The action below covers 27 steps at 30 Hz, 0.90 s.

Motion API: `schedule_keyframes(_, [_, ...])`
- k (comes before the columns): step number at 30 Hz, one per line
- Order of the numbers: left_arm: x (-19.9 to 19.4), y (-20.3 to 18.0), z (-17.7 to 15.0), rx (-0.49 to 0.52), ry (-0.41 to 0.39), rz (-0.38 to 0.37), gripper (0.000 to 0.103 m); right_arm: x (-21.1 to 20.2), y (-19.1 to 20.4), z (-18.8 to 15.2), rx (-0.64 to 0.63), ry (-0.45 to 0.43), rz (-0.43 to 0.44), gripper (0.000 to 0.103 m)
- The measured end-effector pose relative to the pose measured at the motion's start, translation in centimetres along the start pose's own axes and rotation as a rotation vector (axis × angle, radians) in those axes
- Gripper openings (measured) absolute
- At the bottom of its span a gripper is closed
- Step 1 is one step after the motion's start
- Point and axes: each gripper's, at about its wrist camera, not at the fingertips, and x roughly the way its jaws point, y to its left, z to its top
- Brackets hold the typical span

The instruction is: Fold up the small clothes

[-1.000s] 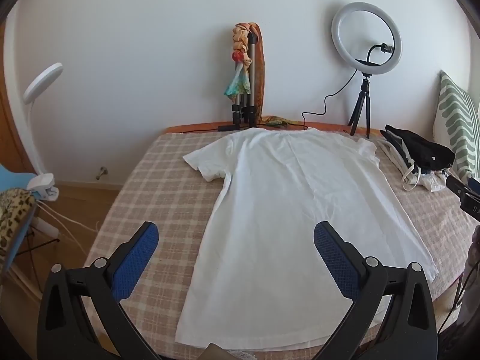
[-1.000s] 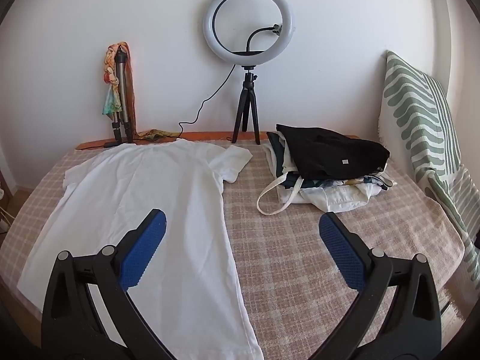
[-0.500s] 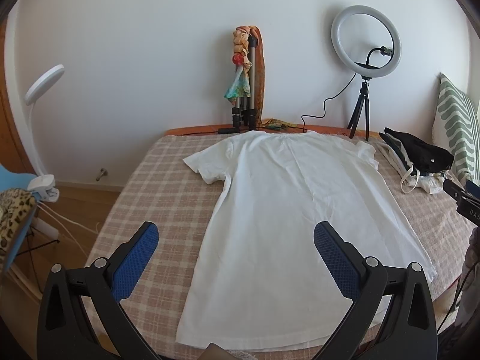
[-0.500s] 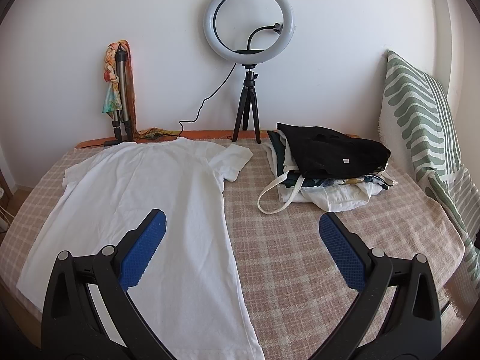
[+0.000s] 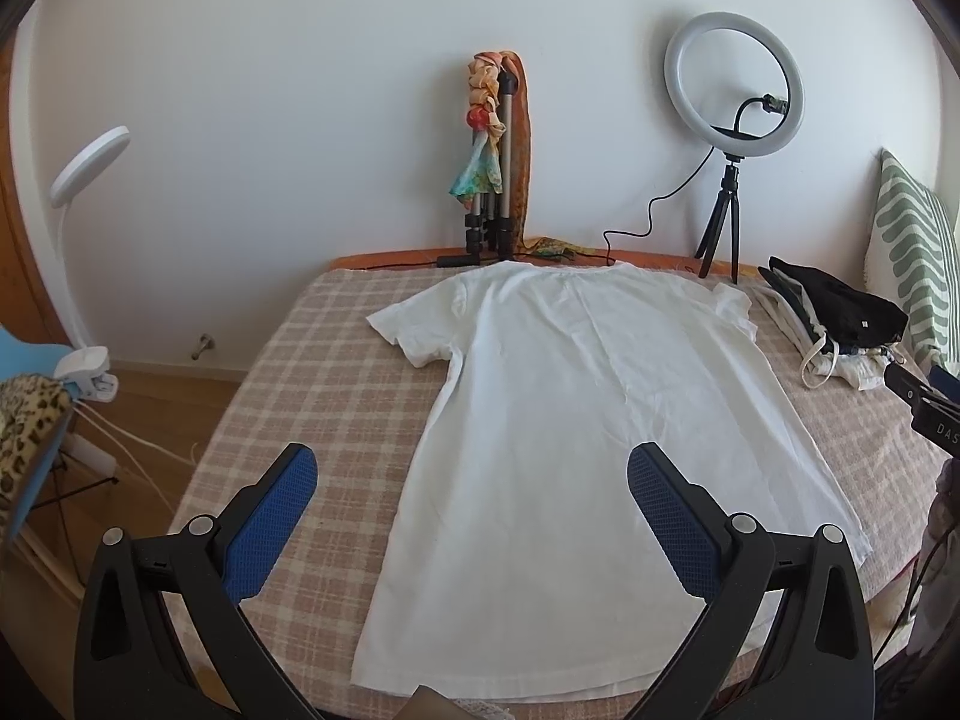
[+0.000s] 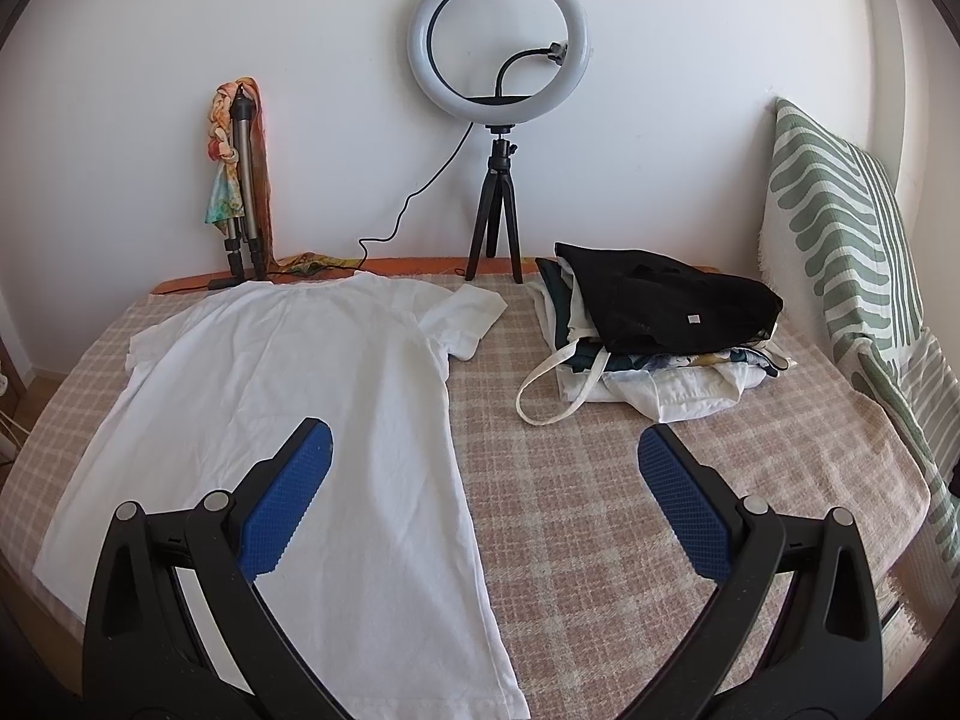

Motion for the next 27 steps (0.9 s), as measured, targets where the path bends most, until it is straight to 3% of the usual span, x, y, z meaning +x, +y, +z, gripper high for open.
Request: schedule_keyframes(27, [-0.18,0.21,0.05,-0.006,-0.008,0.0,0.103,-0.04,0.04,-0.04,0.0,0.002,0.0,0.103])
